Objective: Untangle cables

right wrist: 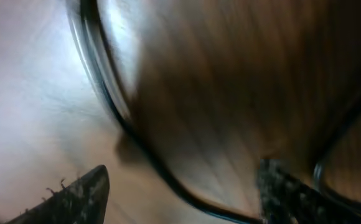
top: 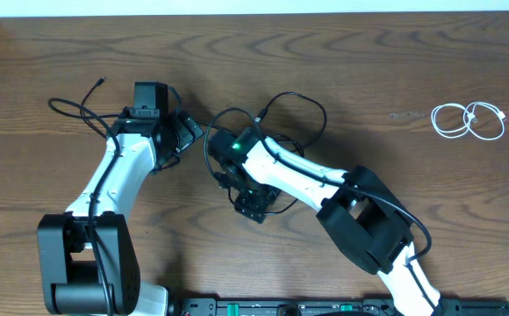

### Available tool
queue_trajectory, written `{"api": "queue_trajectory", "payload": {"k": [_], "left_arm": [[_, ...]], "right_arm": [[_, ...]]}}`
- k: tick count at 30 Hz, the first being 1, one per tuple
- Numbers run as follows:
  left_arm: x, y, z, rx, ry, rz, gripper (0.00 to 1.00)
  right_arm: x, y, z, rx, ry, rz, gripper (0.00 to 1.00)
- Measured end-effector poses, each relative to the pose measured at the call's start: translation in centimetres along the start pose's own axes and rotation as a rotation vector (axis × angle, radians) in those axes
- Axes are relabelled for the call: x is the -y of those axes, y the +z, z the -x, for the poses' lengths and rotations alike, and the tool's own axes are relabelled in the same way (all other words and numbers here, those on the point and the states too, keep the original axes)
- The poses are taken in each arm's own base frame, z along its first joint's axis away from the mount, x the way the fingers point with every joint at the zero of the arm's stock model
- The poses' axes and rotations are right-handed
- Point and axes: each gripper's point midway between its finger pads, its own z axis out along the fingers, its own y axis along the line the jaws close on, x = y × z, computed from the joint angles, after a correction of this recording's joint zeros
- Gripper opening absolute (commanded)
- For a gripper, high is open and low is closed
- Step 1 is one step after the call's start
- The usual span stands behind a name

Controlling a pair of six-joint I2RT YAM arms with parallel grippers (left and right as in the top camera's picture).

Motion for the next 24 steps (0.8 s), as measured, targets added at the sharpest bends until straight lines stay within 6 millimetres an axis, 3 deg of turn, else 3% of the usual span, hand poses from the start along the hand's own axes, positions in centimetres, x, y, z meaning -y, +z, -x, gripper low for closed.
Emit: {"api": "queue_trajectory", "payload": {"k": [3,6,12,19,24], "left_arm": [[0.0,0.0,0.0,0.000,0.000,0.000,1.00],[0.0,0.0,0.0,0.000,0.000,0.000,1.00],[0.0,0.0,0.0,0.000,0.000,0.000,1.00],[0.0,0.0,0.0,0.000,0.000,0.000,1.00],[0.0,0.0,0.0,0.000,0.000,0.000,1.00]], "right_arm": [[0.1,0.1,0.1,0.027,-0.010,-0.018,0.60],[0.4,0.2,0.1,0.028,-0.023,-0.054,0.33],[0.1,0.3,0.0,0.016,-0.059,-0.101,0.01],[1.9,0.0,1.1,0.059,-0.061,-0.237,0.01],[3.5,-0.3,2.0,0.096,-0.037,-0.295,0.13]]}}
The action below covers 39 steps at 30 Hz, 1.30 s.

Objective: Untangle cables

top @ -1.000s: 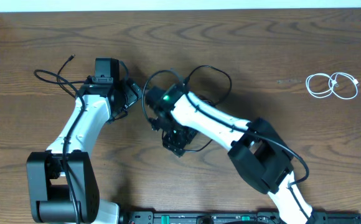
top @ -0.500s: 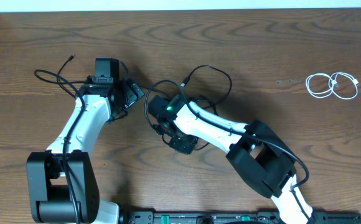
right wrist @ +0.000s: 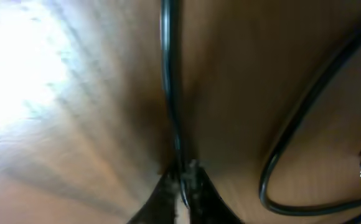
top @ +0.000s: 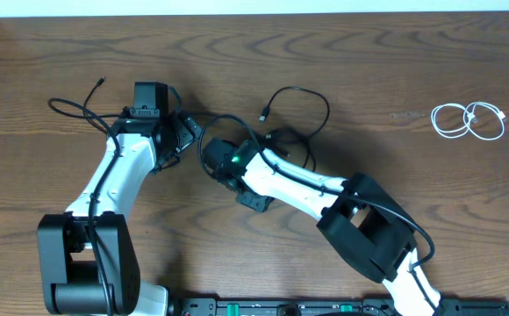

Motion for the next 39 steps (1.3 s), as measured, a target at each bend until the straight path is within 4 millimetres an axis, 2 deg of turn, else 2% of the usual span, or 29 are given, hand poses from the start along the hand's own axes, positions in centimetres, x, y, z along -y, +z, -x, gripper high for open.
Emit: {"api": "queue_trajectory", "payload": {"k": [7,9,13,15,23,27,33,39], "left_arm": [[0.0,0.0,0.0,0.000,0.000,0.000,0.99],[0.0,0.0,0.0,0.000,0.000,0.000,1.00],[0.0,0.0,0.0,0.001,0.000,0.000,1.00],[0.0,0.0,0.0,0.000,0.000,0.000,1.00],[0.0,0.0,0.0,0.000,0.000,0.000,1.00],[0.0,0.0,0.0,0.000,0.000,0.000,1.00],[0.0,0.0,0.0,0.000,0.000,0.000,1.00],[0.0,0.0,0.0,0.000,0.000,0.000,0.99]], "right_arm": [[0.0,-0.3,-0.1,-0.012,-0.008,0.006,0.17],[-0.6,-0.4,0.3,-0.005,-0.022,0.048,0.28],[-1.7,-1.1,2.4,0.071,-0.043,0.123,0.49],[-1.8,-1.4,3.0,0.096,-0.052,0.135,0.51],[-1.5,-1.3,3.0,0.098,-0.066,0.153,0.40],[-1.5,-0.5,2.1,0.076,-0.077,0.163,0.21],[-0.3,-0.2,1.8,0.074,-0.058,0.172,0.01],[0.6,-0.1,1.5,0.079,-0.002,0.228,0.01]]}}
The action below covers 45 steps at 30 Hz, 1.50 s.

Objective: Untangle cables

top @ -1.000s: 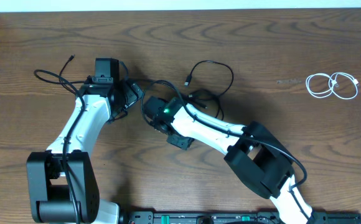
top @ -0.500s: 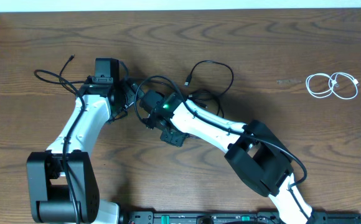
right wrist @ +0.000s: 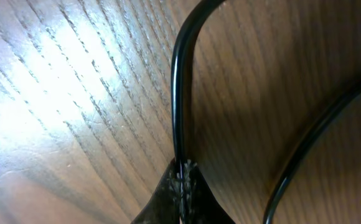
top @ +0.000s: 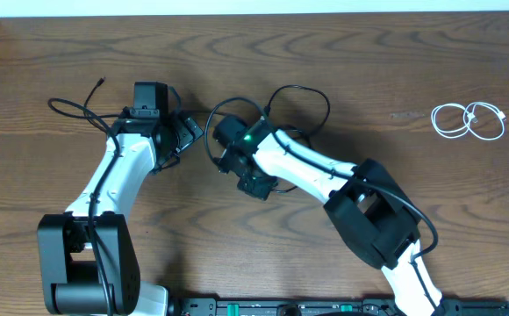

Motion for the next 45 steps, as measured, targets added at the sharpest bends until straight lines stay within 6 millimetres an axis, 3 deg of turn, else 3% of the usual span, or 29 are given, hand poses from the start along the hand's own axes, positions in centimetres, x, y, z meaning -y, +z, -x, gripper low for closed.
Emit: {"api": "queue_trajectory", "payload": {"k": [6,11,17,25,33,36,38,41,45], "left_arm": [[0.0,0.0,0.0,0.000,0.000,0.000,1.00],[0.0,0.0,0.0,0.000,0.000,0.000,1.00],[0.0,0.0,0.0,0.000,0.000,0.000,0.99],[0.0,0.0,0.0,0.000,0.000,0.000,1.00],[0.0,0.0,0.0,0.000,0.000,0.000,0.99],[0.0,0.0,0.0,0.000,0.000,0.000,1.00],[0.0,0.0,0.0,0.000,0.000,0.000,0.99],[0.0,0.0,0.0,0.001,0.000,0.000,1.00],[0.0,0.0,0.0,0.000,0.000,0.000,1.00]], "right_arm": [[0.0,-0.9,0.1,0.093,0.058,0.225,0.01],[1.4,-5.0,1.2,0.303,0.135,0.492,0.01],[3.3,-8.3,1.5,0.533,0.191,0.753,0.01],[3.9,-8.7,0.5,0.714,0.220,0.940,0.01],[9.1,-12.2,-0.4,0.949,0.287,1.070,0.01],[10.6,-11.4,-1.0,0.912,0.386,1.044,0.14],[11.1,-9.8,-1.4,0.832,0.488,1.001,0.32],[11.3,-7.6,-2.2,0.711,0.607,0.938,0.42],[11.6,-5.7,-3.2,0.612,0.694,0.863,0.44]]}}
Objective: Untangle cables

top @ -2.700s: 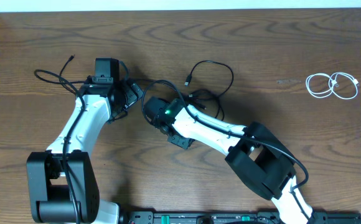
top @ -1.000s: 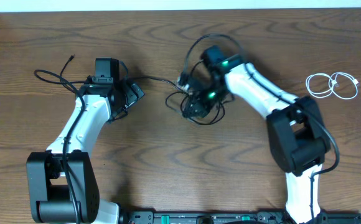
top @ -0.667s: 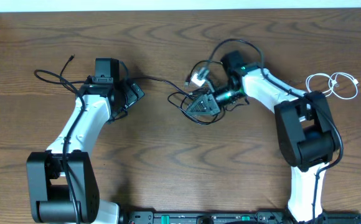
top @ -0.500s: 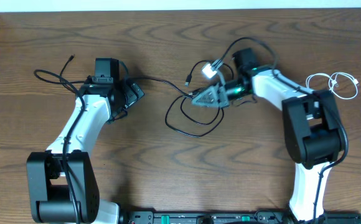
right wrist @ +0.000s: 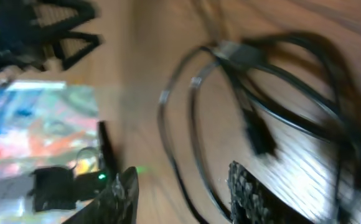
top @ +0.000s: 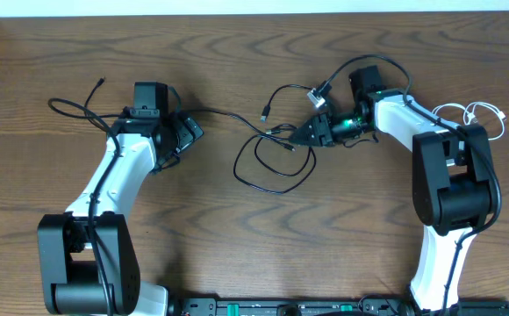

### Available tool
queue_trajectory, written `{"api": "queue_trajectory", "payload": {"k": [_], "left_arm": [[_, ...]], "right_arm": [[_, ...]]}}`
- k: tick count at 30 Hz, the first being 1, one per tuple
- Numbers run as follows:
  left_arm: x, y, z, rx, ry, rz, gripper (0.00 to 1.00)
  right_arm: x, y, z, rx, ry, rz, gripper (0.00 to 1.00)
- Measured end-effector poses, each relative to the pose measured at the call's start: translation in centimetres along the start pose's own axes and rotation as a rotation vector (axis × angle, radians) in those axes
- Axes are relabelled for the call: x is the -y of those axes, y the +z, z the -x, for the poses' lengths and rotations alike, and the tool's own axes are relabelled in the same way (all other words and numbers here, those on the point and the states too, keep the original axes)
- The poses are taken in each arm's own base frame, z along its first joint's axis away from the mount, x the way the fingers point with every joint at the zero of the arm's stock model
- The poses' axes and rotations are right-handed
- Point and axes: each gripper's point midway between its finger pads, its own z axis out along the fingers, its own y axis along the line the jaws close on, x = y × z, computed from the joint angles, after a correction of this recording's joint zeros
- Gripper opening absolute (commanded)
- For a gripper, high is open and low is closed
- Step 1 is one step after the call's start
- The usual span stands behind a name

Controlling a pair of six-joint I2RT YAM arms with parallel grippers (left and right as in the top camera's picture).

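A long black cable [top: 228, 112] runs from the far left, through my left gripper [top: 189, 128], then to the middle, where it lies in loose loops [top: 238, 167]. The left gripper looks shut on that cable. My right gripper [top: 301, 136] is just right of the loops, pointing left. In the blurred right wrist view the right gripper [right wrist: 183, 199] is open, its fingers [right wrist: 249, 190] wide apart. Cable strands [right wrist: 165, 121] and a dark plug [right wrist: 258, 134] lie on the wood beyond them, and nothing is held.
A small coiled white cable [top: 467, 115] lies at the far right, beside the right arm's elbow. The black cable's free end [top: 99, 83] lies at the far left. The table's far edge runs along the top.
My right gripper was shut on the black cable left of centre; now it is open and further right. The cable is spread out to the right. The left arm has not moved.
My right gripper stood open over the bunched cable in the middle, then was shut on a strand. It still held that strand a little higher. Now it is open at the right and the cable lies in wider loops, while the left gripper kept its place.
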Motion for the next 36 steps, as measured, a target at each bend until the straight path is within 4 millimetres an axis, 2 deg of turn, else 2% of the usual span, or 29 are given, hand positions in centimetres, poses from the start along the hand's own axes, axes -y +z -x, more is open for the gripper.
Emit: {"api": "queue_trajectory", "payload": {"k": [5,10,15,20,27,29,31,33,34,35,36], "left_arm": [[0.0,0.0,0.0,0.000,0.000,0.000,0.99],[0.0,0.0,0.0,0.000,0.000,0.000,1.00],[0.0,0.0,0.0,0.000,0.000,0.000,1.00],[0.0,0.0,0.0,0.000,0.000,0.000,1.00],[0.0,0.0,0.0,0.000,0.000,0.000,1.00],[0.0,0.0,0.0,0.000,0.000,0.000,1.00],[0.0,0.0,0.0,0.000,0.000,-0.001,1.00],[0.0,0.0,0.0,0.000,0.000,0.000,1.00],[0.0,0.0,0.0,0.000,0.000,0.000,1.00],[0.0,0.0,0.0,0.000,0.000,0.000,1.00],[0.0,0.0,0.0,0.000,0.000,0.000,0.99]], "right_arm": [[2.2,-1.4,-0.7,-0.014,0.061,-0.215,0.37],[3.1,-3.7,-1.5,-0.025,0.083,-0.446,0.35],[4.2,-3.1,-4.1,-0.110,0.138,-0.621,0.30],[5.3,-1.9,-5.4,-0.136,0.128,-0.774,0.25],[6.4,-2.3,-4.8,-0.072,0.073,-1.067,0.06],[6.7,-2.7,-4.7,-0.053,0.068,-1.128,0.06],[7.0,-3.3,-4.5,-0.038,0.066,-1.172,0.10],[7.3,-3.9,-4.5,-0.026,0.071,-1.207,0.27],[7.5,-4.3,-4.4,-0.015,0.077,-1.226,0.29],[7.6,-4.5,-4.3,-0.009,0.081,-1.235,0.27],[7.7,-4.8,-4.2,-0.002,0.081,-1.250,0.21]]}}
